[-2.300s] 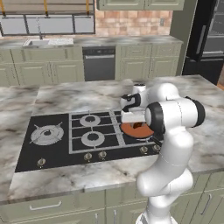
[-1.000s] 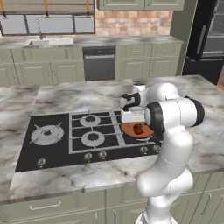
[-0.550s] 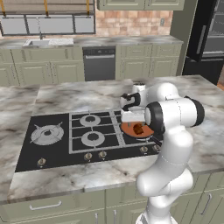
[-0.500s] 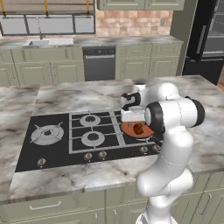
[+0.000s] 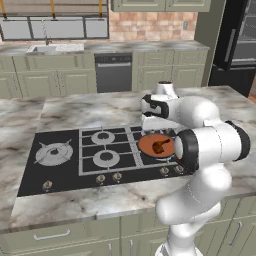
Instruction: Retrieve the chicken drumstick from the fridge and place it on the saucepan with marinade on the stove.
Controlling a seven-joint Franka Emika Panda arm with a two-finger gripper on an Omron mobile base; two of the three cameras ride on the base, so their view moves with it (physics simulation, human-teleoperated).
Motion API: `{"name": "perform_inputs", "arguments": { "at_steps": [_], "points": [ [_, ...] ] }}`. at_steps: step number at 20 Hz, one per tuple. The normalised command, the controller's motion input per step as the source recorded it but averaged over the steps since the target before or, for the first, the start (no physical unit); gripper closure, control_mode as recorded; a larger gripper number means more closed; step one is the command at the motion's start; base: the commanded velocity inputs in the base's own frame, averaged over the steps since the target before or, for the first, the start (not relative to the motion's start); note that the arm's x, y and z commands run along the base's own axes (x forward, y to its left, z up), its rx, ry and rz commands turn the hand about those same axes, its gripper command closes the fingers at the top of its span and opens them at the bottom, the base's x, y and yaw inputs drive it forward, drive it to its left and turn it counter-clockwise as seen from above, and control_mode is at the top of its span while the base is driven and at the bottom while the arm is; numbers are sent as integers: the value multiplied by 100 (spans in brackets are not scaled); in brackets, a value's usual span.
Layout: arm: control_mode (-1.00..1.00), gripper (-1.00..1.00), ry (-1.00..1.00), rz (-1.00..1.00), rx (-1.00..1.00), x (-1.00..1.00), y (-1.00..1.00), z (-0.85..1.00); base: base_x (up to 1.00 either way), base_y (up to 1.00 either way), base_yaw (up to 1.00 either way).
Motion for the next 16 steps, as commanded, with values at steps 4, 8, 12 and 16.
{"name": "perform_inputs", "arguments": {
  "at_steps": [4,8,12,16],
  "points": [
    [-100,-100,-15,2,0,-92,0,54,0,0,0],
    [-100,-100,-13,1,0,-100,0,47,0,0,0],
    [-100,-100,-1,0,0,-98,0,43,0,0,0],
    [-100,-100,0,0,0,-89,0,47,0,0,0]
  ]
}}
